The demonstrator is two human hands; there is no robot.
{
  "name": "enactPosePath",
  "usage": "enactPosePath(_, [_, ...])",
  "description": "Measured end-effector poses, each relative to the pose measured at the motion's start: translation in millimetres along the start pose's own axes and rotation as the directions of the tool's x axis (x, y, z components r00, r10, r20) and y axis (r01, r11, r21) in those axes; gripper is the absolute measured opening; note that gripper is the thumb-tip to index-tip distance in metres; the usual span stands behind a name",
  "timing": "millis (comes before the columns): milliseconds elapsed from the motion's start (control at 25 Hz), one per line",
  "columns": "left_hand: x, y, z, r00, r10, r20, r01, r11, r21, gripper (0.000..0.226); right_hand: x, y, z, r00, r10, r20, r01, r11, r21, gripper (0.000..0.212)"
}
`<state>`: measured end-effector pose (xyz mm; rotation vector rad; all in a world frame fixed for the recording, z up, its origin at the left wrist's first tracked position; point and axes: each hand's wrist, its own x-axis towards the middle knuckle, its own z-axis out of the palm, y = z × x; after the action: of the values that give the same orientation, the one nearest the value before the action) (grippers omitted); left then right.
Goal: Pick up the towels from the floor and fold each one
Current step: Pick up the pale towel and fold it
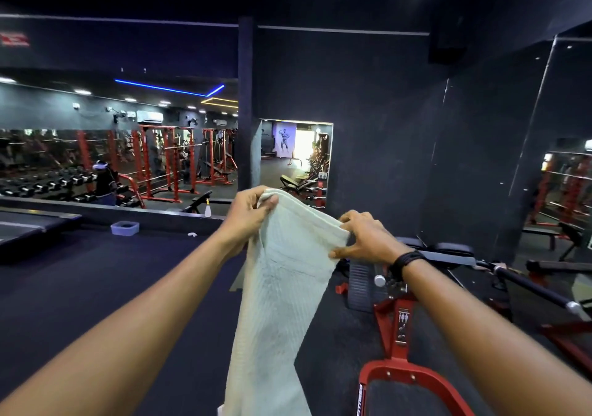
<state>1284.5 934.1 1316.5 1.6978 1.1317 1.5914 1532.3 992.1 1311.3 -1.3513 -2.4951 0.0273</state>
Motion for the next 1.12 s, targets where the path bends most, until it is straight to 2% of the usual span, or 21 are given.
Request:
enactPosePath(80, [2,-9,-12,0.997,0.006,-0.078,0.001,0.995,0.095,0.012,-4,5,-11,1.000,0.019,0.008,-0.019,0.991,0.132,0.025])
enactPosePath(120, [3,-14,-15,0.991,0.014,-0.131,0.005,0.989,0.145,0.011,-4,2,-16,0.998,0.013,-0.059,0.002,0.972,0.237,0.018])
enactPosePath(200, [2,-20,-19,0.967,0.018,-0.252,0.020,0.989,0.149,0.009,-3,-10,-25,0.975,-0.004,-0.220,0.098,0.904,0.417,0.019])
enactPosePath(280, [0,-20,-18,0.945,0.025,-0.327,0.014,0.993,0.116,0.006,-1,-18,-32,0.962,-0.002,-0.272,0.157,0.820,0.550,0.020])
enactPosePath(400, [-3,-19,-16,0.941,0.058,-0.333,-0.024,0.994,0.105,0.010,3,-14,-37,0.940,0.019,-0.340,0.193,0.792,0.579,0.015])
enactPosePath(520, [-3,-25,-15,0.946,0.040,-0.321,0.001,0.992,0.126,0.010,-1,-12,-40,0.951,0.032,-0.308,0.169,0.779,0.603,0.017])
enactPosePath(720, [-3,-37,-9,0.932,0.059,-0.357,0.008,0.983,0.183,0.020,-10,-2,-35,0.943,0.071,-0.325,0.130,0.822,0.555,0.015])
enactPosePath(800, [-3,-40,-6,0.946,0.041,-0.323,0.017,0.985,0.174,0.023,-14,4,-30,0.937,0.115,-0.331,0.113,0.796,0.595,0.020])
enactPosePath(880, [-5,-44,-6,0.981,-0.046,-0.190,0.087,0.973,0.212,0.023,-18,14,-19,0.957,0.140,-0.255,0.052,0.779,0.625,0.031])
enactPosePath(920, [-10,-47,-6,0.987,-0.129,-0.093,0.150,0.950,0.273,0.023,-23,19,-12,0.972,0.156,-0.176,-0.009,0.773,0.634,0.035])
enactPosePath(1000, [-18,-48,-3,0.945,-0.314,0.088,0.254,0.878,0.406,0.023,-32,25,-3,0.991,0.127,0.032,-0.118,0.766,0.631,0.038])
enactPosePath(1040, [-17,-42,0,0.930,-0.341,0.139,0.260,0.875,0.409,0.022,-33,26,-6,0.991,0.099,0.091,-0.135,0.755,0.641,0.036])
enactPosePath(1080, [-11,-35,3,0.950,-0.285,0.126,0.226,0.909,0.351,0.018,-31,26,-14,0.994,0.084,0.071,-0.109,0.719,0.686,0.034])
enactPosePath(1120, [-1,-25,3,0.977,-0.204,0.057,0.186,0.956,0.228,0.010,-25,26,-27,0.993,0.113,-0.045,-0.041,0.661,0.749,0.033])
